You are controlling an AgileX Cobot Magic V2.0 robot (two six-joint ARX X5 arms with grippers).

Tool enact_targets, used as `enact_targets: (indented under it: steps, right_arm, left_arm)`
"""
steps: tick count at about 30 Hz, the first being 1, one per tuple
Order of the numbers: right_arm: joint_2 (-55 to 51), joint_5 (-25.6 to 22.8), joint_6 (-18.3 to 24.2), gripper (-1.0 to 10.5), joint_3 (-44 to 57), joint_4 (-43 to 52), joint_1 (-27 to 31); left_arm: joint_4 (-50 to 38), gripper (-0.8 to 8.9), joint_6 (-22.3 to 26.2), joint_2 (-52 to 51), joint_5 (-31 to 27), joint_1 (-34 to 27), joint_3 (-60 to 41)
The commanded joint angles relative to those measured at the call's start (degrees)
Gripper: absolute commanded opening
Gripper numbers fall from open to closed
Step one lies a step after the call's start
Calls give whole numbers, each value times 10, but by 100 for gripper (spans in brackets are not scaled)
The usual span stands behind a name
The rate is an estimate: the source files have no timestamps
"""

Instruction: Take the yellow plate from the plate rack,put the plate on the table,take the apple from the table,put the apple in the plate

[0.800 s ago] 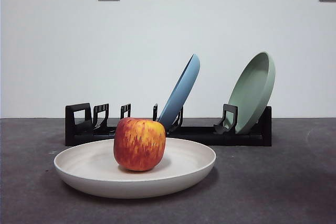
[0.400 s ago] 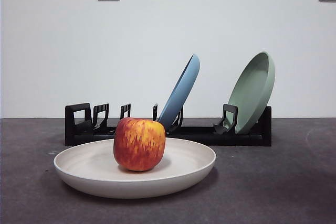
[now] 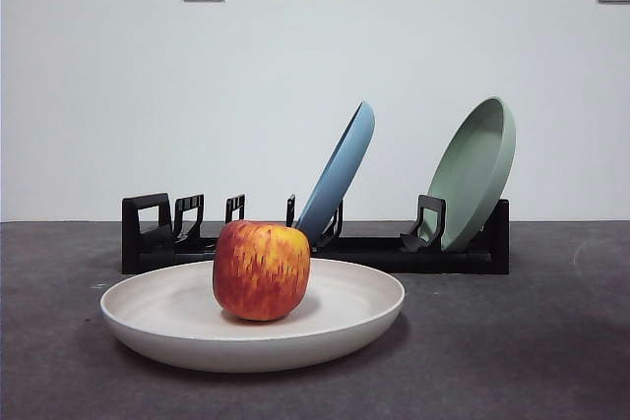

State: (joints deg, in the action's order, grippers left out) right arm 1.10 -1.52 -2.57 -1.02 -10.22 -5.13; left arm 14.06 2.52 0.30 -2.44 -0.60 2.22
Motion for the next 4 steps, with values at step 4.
enact_targets:
  steps: [4]
  right_arm:
    - [0, -1, -6, 1, 7, 2, 1]
  left_arm:
    - [-6, -3, 3, -2, -2, -2, -9]
